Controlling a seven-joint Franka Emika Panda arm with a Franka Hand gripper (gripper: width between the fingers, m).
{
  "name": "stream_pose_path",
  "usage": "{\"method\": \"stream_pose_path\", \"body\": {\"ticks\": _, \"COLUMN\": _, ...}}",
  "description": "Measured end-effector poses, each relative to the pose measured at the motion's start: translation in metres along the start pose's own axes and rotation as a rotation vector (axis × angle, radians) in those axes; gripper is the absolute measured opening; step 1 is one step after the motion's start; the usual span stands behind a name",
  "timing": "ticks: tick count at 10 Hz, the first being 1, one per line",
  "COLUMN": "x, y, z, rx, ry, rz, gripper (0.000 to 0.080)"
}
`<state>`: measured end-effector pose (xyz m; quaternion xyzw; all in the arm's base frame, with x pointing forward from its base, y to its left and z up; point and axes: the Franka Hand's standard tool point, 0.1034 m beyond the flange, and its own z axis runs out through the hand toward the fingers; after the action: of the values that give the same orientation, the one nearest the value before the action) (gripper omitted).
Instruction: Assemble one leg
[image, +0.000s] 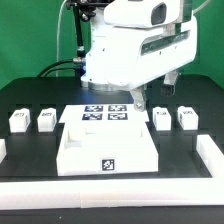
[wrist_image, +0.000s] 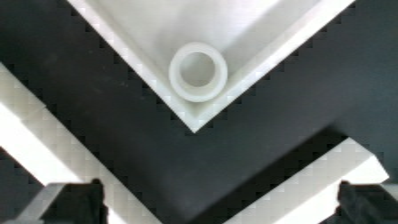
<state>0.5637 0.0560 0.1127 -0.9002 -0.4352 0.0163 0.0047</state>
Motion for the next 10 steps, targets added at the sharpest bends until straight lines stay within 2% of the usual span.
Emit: {"method": "stream_pose_path", "body": {"ticks": 10, "x": -0.0001, "y": -0.0002, "z": 0.0006, "rx": 0.001, "ry": -0.001, "rz": 0.0, "gripper": 0.065}}
